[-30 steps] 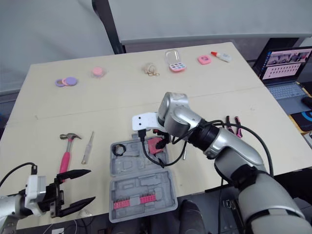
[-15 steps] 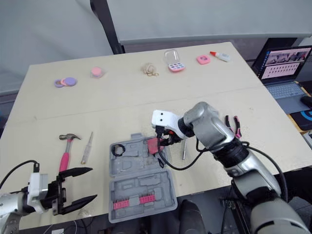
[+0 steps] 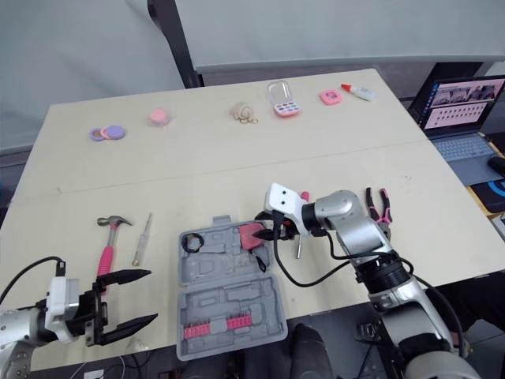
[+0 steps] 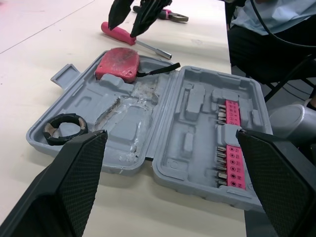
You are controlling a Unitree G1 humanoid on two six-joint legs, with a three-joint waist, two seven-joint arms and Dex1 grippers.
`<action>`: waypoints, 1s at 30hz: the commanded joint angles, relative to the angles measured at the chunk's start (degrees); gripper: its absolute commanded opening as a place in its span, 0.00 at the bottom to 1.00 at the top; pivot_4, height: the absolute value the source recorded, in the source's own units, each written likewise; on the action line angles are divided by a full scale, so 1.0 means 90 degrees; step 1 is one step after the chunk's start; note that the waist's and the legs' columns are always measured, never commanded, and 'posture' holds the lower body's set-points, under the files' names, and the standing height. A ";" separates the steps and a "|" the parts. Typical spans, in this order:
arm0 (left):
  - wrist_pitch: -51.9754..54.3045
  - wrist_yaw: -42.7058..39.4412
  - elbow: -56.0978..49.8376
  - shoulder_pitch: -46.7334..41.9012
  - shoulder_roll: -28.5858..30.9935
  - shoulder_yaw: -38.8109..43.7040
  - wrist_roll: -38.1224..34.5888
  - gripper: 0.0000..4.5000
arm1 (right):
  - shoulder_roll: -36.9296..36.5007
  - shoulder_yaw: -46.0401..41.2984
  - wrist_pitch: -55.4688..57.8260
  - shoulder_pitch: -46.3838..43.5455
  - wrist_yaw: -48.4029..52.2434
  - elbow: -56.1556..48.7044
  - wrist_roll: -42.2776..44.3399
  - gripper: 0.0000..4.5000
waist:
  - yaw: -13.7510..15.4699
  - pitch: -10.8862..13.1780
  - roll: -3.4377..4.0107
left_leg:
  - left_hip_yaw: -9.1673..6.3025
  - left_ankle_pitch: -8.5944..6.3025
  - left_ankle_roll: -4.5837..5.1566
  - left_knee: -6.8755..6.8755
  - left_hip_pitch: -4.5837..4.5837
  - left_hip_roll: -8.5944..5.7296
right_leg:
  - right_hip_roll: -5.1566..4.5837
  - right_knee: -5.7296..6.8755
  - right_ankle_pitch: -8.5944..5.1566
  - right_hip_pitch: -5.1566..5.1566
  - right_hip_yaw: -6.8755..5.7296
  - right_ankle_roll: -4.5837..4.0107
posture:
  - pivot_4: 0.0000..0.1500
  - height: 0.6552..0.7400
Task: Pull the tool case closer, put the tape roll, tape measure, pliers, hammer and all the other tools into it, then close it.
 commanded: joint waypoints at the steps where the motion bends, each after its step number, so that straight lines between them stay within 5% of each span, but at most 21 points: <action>1: -0.0019 0.0008 -0.0221 0.0104 0.0058 0.0091 -0.0033 1.00 | 0.0088 -0.0125 -0.0675 0.0035 0.0015 0.0321 0.0129 0.48 | -0.0002 0.0000 0.0000 | 0.0000 0.0000 0.0000 0.0000 0.0000 0.0000 | 0.0000 0.0000 0.0000 0.0001 0.0000 0.0000 | 1.00 0.87; 30: -0.0153 0.0061 -0.0299 0.0398 0.0049 0.0146 0.0018 1.00 | 0.0682 0.0007 -0.1938 -0.0090 -0.0031 0.2578 -0.0162 0.48 | -0.0012 -0.0001 -0.0001 | 0.0000 0.0000 0.0000 0.0000 0.0010 0.0015 | 0.0000 0.0001 -0.0001 0.0009 0.0002 -0.0002 | 1.00 0.87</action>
